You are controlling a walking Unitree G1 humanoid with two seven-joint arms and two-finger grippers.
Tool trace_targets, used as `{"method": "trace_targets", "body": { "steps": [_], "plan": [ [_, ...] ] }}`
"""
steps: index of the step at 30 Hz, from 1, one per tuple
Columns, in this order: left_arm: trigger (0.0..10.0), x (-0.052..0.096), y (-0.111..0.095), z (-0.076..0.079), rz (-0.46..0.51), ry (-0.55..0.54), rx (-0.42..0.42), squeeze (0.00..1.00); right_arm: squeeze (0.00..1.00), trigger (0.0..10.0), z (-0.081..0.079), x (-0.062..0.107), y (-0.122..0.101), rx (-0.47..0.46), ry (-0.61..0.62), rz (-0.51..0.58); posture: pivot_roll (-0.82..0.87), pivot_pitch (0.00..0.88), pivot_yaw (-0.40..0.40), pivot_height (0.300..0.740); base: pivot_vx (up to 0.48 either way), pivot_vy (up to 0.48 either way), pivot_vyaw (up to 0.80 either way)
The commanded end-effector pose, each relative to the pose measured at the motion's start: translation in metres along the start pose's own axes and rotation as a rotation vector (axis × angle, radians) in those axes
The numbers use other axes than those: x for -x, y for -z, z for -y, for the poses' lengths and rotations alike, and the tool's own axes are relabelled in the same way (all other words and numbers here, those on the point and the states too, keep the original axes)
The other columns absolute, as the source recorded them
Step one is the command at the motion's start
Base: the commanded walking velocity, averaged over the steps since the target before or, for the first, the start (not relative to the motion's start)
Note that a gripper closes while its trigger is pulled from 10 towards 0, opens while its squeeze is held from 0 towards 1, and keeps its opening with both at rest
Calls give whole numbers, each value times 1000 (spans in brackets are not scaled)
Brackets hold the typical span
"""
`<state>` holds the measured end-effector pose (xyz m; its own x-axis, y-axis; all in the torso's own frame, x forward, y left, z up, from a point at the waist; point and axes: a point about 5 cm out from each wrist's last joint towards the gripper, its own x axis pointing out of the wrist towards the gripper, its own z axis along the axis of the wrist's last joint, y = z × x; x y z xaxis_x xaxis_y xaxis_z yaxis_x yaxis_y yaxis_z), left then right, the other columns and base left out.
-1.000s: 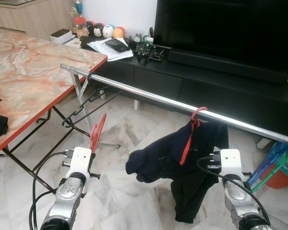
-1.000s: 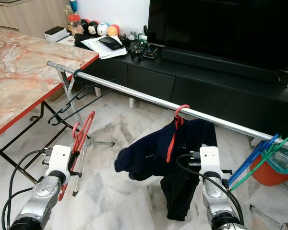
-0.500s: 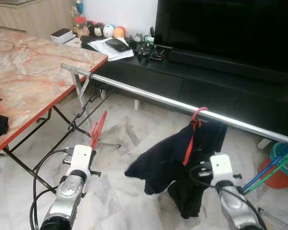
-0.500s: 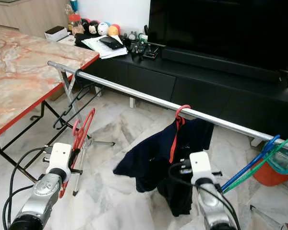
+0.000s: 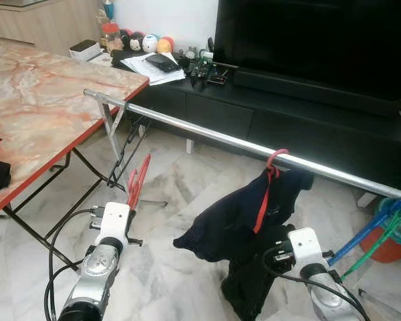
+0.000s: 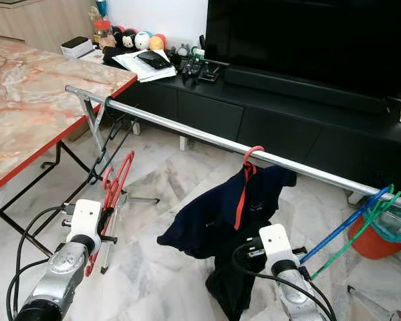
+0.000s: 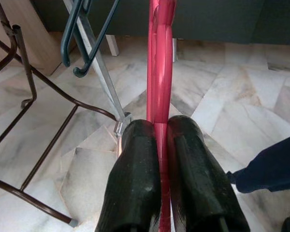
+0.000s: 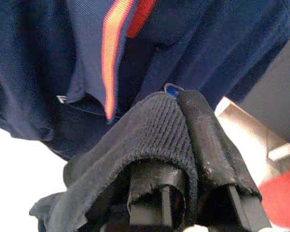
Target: Hang hanger
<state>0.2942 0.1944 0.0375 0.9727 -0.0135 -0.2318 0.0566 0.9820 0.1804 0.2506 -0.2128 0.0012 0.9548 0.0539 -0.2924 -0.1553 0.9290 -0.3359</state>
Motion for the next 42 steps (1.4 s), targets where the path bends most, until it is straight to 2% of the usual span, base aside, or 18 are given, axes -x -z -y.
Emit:
{"method": "trace_targets", "body": {
  "steps": [1,6,9,10,12,16,19,23,26,27,30,32,35,42],
  "plan": [
    [10000,0,-2,1,17,-6,18,0,0,10000,3,0,-6,19,-17,35,-63,0,-29,740,0,0,0],
    [10000,0,-1,0,16,-8,26,0,0,10000,2,7,-1,-4,-24,8,-71,0,-27,740,0,0,0],
    [10000,0,1,-1,9,-13,32,0,0,10000,5,11,8,-9,-18,-54,-75,0,-24,740,0,0,0],
    [10000,0,2,-2,4,-17,35,0,0,10000,7,13,13,38,-23,-97,-83,0,-22,740,0,0,0],
    [10000,-1,3,-5,-4,-29,46,0,0,10000,7,16,18,57,-29,-136,-93,0,-19,740,0,0,0],
    [10000,-2,6,-10,-19,-49,60,0,0,10000,5,22,20,58,-46,-154,-105,0,-15,740,0,0,0],
    [10000,-2,8,-15,-33,-66,65,0,0,10000,-1,31,18,51,-85,-157,-117,0,-11,740,0,0,0],
    [10000,-2,12,-18,-50,-79,61,0,0,10000,-5,45,27,50,-99,-245,-132,0,-9,740,0,0,0],
    [10000,-1,19,-22,-84,-96,62,0,0,10000,-9,52,49,-8,-74,-389,-138,0,-11,740,0,0,0],
    [10000,-1,19,-22,-84,-96,62,0,0,10000,-9,52,49,-8,-74,-389,-138,0,-11,740,0,0,0],
    [10000,0,25,-23,-120,-105,58,0,0,10000,-10,49,60,-108,8,-443,-128,0,-20,740,0,0,0],
    [10000,1,29,-24,-137,-111,57,0,0,10000,-11,48,66,-142,47,-479,-125,0,-21,740,0,0,0],
    [10000,6,41,-29,-191,-133,55,0,0,10000,-19,44,76,-229,69,-552,-118,0,-27,740,0,0,0],
    [10000,16,59,-29,-282,-149,57,0,0,10000,-33,47,89,-254,63,-627,-100,0,-33,740,0,0,0]
  ]
}}
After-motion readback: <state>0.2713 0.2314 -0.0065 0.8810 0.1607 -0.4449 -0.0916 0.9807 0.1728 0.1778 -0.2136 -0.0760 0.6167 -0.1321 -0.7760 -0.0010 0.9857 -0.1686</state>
